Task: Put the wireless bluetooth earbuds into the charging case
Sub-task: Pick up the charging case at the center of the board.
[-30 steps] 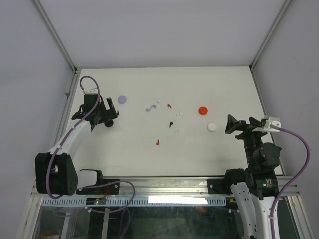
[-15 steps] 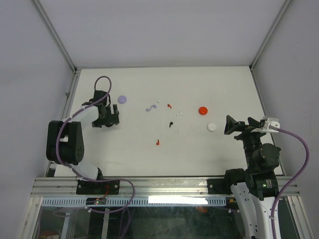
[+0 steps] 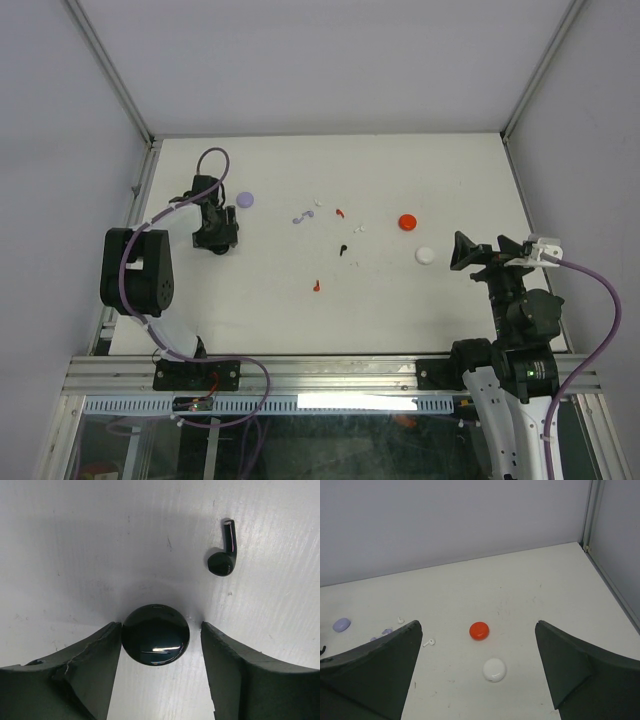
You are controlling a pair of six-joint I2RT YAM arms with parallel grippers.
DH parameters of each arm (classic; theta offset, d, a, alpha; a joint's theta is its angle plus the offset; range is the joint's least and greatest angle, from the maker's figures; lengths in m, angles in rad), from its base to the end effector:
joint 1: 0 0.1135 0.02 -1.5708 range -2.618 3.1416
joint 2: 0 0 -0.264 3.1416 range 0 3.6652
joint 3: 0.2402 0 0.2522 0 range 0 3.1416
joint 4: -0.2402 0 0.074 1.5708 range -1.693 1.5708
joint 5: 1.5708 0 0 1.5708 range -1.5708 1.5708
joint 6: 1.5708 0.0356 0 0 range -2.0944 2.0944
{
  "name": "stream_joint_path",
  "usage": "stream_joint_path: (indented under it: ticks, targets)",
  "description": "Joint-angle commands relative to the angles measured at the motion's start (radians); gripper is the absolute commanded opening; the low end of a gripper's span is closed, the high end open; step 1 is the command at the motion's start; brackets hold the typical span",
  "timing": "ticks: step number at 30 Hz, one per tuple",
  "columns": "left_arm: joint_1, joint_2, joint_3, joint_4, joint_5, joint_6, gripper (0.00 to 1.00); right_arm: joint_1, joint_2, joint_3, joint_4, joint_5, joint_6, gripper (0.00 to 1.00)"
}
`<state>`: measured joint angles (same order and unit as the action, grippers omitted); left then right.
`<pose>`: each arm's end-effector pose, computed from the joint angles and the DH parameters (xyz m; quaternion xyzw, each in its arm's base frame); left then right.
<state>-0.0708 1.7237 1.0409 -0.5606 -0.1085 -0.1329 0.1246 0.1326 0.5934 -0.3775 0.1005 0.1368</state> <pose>0.3227 -0.0190 0.1628 -0.0394 0.9844 0.0367 0.1673 0.0601 0.0039 0.3202 0.0411 0.6760 0.0621 0.7332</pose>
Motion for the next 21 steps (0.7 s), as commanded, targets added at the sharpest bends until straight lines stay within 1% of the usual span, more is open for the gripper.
stream_joint_path:
  ticks: [1,8,12,15,21]
  targets:
    - [0.003,-0.006,0.014,-0.014,0.014,0.036,0.62,0.007,-0.006,0.004,0.060,-0.004,-0.012,0.99]
    - [-0.021,-0.078,0.003,-0.015,0.058,0.043,0.50,0.006,0.019,0.010,0.051,-0.033,-0.020,0.99]
    - [-0.065,-0.138,-0.001,-0.013,0.090,0.060,0.48,0.007,0.056,0.021,0.043,-0.089,-0.015,0.99]
    - [-0.137,-0.184,0.003,-0.013,0.080,0.084,0.47,0.007,0.106,0.039,0.028,-0.182,-0.008,0.99]
    - [-0.237,-0.258,0.022,-0.013,0.092,0.119,0.47,0.007,0.198,0.074,-0.019,-0.289,0.030,0.99]
